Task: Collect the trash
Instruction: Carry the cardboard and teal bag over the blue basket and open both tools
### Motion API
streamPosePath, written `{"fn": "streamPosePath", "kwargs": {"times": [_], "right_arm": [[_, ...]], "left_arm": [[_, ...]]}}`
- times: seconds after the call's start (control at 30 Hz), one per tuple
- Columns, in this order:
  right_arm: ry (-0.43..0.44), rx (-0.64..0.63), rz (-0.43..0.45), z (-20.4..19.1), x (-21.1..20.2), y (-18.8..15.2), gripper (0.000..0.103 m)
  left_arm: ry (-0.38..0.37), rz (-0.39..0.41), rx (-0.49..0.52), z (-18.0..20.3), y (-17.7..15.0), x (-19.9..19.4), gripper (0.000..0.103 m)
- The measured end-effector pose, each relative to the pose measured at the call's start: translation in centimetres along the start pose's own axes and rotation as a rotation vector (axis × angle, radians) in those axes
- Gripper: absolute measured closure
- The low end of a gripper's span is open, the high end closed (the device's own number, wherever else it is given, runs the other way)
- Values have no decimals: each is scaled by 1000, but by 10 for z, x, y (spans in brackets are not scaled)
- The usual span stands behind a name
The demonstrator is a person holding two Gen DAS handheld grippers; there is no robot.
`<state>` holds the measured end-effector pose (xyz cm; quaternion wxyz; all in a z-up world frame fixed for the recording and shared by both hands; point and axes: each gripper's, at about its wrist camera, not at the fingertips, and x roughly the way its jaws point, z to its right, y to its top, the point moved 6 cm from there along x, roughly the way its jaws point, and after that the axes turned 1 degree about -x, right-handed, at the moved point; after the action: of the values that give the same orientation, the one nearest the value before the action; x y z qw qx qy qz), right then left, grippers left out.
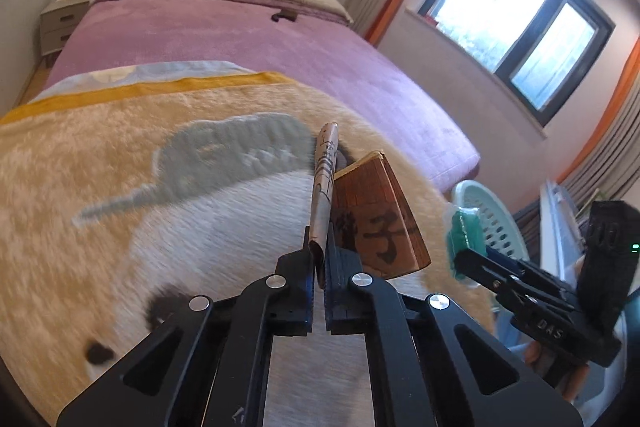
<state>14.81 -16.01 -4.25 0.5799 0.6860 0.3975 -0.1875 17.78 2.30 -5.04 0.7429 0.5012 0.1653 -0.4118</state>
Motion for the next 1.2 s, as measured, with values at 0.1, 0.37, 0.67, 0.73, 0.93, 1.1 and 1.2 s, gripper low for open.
{"fn": "streamPosePath", "kwargs": {"times": [0.1, 0.37, 0.67, 0.73, 0.93, 1.1, 1.2], "right_arm": [[-18, 26, 20, 19, -17, -2, 66], [-96, 130, 80, 90, -58, -5, 66], [-184, 278, 96, 183, -79, -16, 66], [-216, 300, 86, 200, -78, -21, 66], [-258, 381, 49, 242, -70, -40, 63], [-265, 413, 38, 257, -68, -47, 63], [-267, 417, 37, 259, -70, -49, 63]], "left_arm": [[-36, 19, 6, 24, -4, -2, 101], [-114, 18, 94, 104, -15, 16, 101], [-155, -37, 193, 186, -25, 74, 101], [-154, -57, 217, 200, -31, 89, 101], [-132, -107, 277, 229, -47, 130, 101], [-100, -125, 314, 235, -55, 147, 83], [-98, -113, 317, 235, -56, 144, 58]]}}
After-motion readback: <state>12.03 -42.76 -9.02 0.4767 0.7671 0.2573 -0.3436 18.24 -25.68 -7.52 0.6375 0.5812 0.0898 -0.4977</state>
